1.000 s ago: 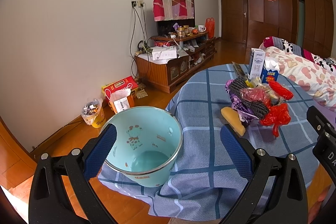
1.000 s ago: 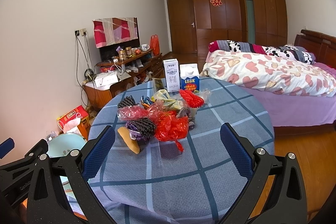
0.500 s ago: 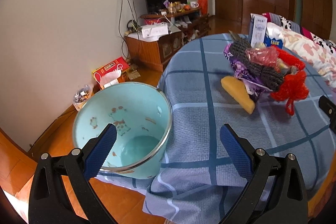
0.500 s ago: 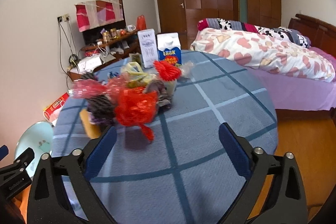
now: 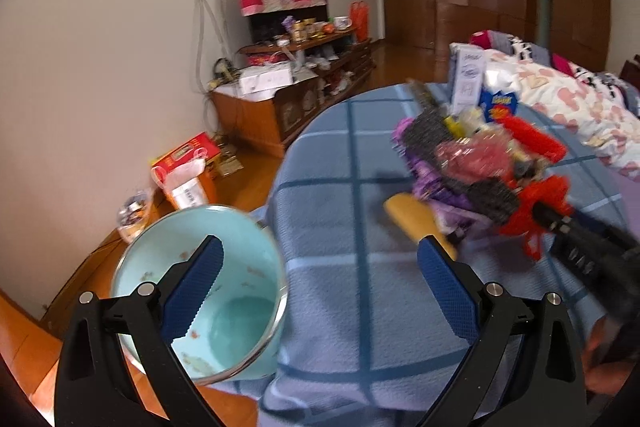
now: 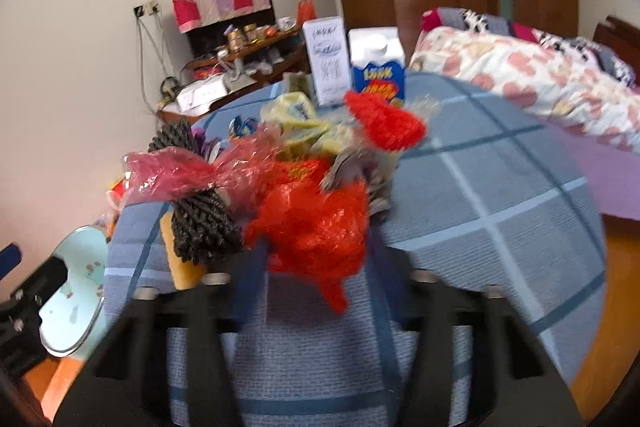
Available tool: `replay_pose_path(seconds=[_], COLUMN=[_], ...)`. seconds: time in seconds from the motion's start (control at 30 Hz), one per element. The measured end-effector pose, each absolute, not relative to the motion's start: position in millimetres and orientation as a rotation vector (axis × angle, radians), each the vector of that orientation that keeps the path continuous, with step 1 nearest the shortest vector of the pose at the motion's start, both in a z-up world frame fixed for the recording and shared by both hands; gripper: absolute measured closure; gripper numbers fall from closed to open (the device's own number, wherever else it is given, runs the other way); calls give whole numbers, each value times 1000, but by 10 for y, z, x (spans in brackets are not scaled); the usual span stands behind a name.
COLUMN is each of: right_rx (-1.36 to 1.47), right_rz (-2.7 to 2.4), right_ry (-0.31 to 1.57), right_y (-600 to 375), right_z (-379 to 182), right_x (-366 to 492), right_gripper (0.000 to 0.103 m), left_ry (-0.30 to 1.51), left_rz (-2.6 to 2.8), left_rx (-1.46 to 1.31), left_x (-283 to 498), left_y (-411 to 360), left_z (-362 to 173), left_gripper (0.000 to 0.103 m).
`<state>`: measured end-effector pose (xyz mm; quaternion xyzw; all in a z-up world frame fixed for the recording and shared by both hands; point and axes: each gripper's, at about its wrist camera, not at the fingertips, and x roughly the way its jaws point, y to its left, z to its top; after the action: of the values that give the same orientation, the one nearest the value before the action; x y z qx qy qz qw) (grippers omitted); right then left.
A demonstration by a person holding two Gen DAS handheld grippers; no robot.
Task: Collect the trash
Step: 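Grasp the pink plastic bag with the left tool while the right tool grasps the red bag, then carry both bags over the bucket and open both tools to drop them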
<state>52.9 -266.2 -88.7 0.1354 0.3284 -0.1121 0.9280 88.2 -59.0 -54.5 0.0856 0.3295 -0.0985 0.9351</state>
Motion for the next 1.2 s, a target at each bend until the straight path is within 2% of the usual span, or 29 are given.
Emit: replay_pose_path(seconds=[0.07,0.13,0.3,0.37,0.43,0.47,0.5,0.53,0.7,0.9,1.2], right_rx=[274,271,304,314,319,325,335,342,357,343,288], right_rz=[-215,-212,-245,-257,-261,-261,-263,-266,-276,-281,-178], right_ry=[658,646,589,588,594,597,600,602,568,492,465], right_y=[-2671,-2689,-2838,-2892,-2927,-2944,-2961,-2977,-3007,-2917,-2427], right_z=[-865,-818,-690,-679,-687,-692,-697,-695,-605,-379,-163], right_x=[477,421,205,158,140,134,123,112,16,-134,-135], right_gripper=[78,81,83,83,83,83,83,83,83,83,83], left_ry=[656,639,580,606,641,658,680,704,700,588,523], left_rz=[-246,-312,-406,-441,-455,-454,-451,-459,-458,-444,-378], left_rx=[156,128,136,144,158,164,170,158,122,122,71], left_x=[916,970,1065,1150,1248,1263,1292,1321,1276,956,566], left_y=[-669,-796,-1201,-1403,-1551,-1572,-1602,-1610,-1495,-1186,-394], left_z=[-473,-394,-345,-408,-508,-538,-580,-625,-620,-240,73], left_gripper=[8,8,12,16,29,32,41,44,47,47,46])
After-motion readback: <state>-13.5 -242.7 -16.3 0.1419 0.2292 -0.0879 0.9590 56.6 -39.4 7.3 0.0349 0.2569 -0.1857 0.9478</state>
